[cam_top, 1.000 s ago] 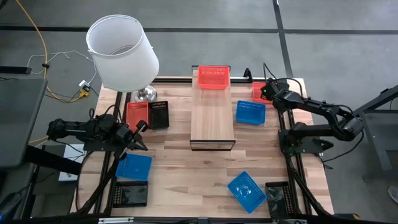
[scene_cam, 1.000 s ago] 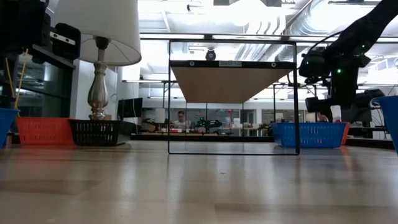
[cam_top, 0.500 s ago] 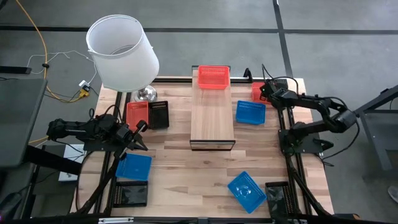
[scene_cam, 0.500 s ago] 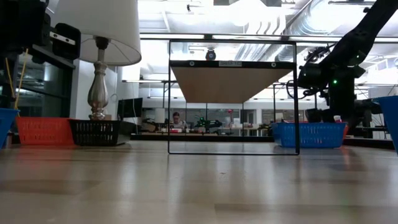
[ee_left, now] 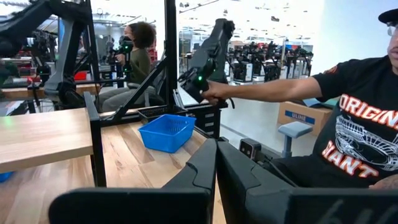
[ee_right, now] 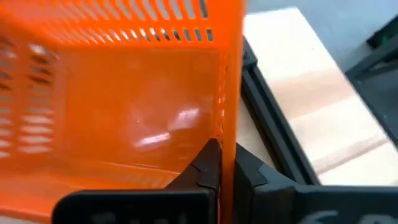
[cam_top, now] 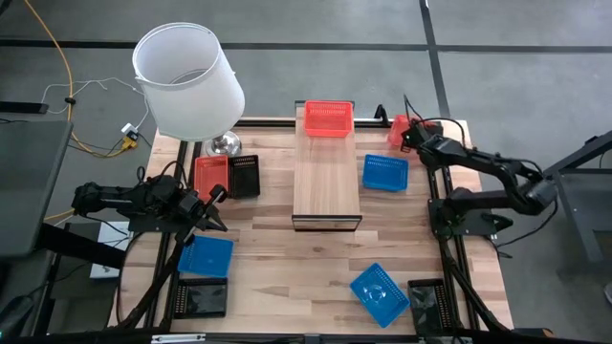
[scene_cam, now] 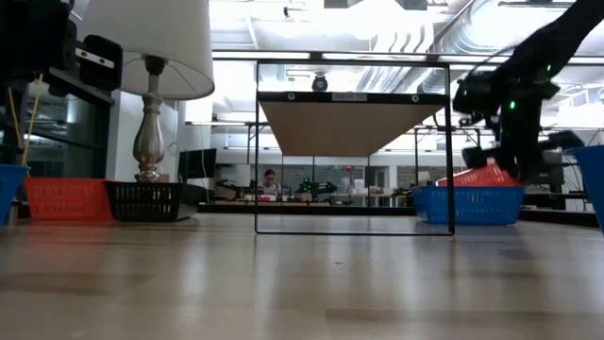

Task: Stack baskets on shelf by color
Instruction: Stack the right orange bin on top of the orange bin on the shelf

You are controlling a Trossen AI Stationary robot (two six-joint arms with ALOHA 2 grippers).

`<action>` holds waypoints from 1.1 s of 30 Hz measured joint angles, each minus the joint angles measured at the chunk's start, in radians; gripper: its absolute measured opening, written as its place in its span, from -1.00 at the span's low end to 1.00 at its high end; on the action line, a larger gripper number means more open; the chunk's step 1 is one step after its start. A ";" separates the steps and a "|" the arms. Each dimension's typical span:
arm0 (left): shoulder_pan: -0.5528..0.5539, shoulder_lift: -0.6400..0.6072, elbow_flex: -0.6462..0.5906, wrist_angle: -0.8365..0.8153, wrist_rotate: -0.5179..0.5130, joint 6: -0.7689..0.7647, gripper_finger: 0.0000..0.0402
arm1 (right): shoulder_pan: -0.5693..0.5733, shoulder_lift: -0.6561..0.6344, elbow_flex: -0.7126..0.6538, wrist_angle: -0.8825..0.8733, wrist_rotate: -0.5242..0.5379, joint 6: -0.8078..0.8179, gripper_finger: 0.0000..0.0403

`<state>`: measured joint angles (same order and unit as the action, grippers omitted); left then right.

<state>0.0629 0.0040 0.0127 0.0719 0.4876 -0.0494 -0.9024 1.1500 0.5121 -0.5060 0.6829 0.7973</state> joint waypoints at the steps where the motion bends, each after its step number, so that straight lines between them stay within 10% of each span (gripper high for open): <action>1: 0.000 0.000 0.000 0.000 0.000 0.000 -1.00 | 0.010 -0.027 0.011 -0.027 0.003 -0.002 -0.99; 11: 0.000 0.000 0.000 0.000 0.000 0.000 -1.00 | 0.227 -0.328 0.175 -0.245 0.077 0.023 -1.00; 17: 0.000 0.000 0.000 0.000 0.000 0.000 -1.00 | 0.422 -0.407 0.214 -0.075 0.104 0.036 -1.00; 26: 0.000 0.000 0.000 0.000 0.000 0.000 -1.00 | 0.550 -0.212 0.238 0.340 -0.014 -0.096 -1.00; 33: 0.000 0.000 0.000 0.000 0.000 0.000 -1.00 | 0.533 0.034 0.469 0.347 -0.122 -0.162 -1.00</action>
<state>0.0628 0.0038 0.0126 0.0716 0.4875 -0.0494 -0.3691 1.1842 0.9810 -0.1594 0.5611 0.6353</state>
